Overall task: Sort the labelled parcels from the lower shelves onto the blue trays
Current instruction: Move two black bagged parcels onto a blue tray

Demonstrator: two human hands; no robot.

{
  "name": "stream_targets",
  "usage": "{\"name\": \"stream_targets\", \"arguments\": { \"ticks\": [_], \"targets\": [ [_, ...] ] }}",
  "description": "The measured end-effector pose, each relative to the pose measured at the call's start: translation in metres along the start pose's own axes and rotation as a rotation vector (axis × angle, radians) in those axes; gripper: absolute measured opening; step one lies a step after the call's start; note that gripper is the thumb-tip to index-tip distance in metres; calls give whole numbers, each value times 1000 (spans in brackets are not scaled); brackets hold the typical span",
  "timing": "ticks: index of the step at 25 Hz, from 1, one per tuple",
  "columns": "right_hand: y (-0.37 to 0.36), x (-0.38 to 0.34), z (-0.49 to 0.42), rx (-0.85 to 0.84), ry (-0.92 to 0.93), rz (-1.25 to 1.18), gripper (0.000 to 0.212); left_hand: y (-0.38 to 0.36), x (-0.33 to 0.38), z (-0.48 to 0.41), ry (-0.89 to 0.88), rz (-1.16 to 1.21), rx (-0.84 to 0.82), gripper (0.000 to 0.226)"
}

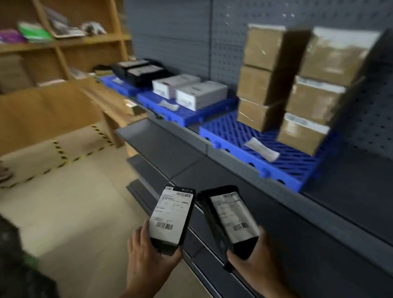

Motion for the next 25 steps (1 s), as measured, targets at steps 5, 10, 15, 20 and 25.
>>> {"name": "stream_targets", "arguments": {
  "ticks": [5, 10, 15, 20, 25],
  "targets": [
    [-18, -119, 2, 0, 212, 43, 128, 98, -37, -19, 254, 11, 193, 115],
    [-32, -246, 17, 80, 436, 100, 122, 179, -75, -56, 301, -8, 392, 115],
    [-45, -347, 9, 153, 516, 119, 115, 226, -113, -119, 256, -3, 503, 110],
    [-51, -414, -18, 226, 514, 138, 120, 245, -138, -191, 213, 8, 482, 103],
    [-53, -480, -60, 299, 507, 107, 121, 244, -147, -268, 183, 60, 486, 108]
  ]
}}
Point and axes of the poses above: each hand's wrist, its own z-axis away from the middle knuckle, its own y-axis out of the back of the hand, x = y × z, the point moved 2 cm from there along -z, towards the middle knuckle, and after that the axes turned 11 degrees about z, right-handed, at the moved point
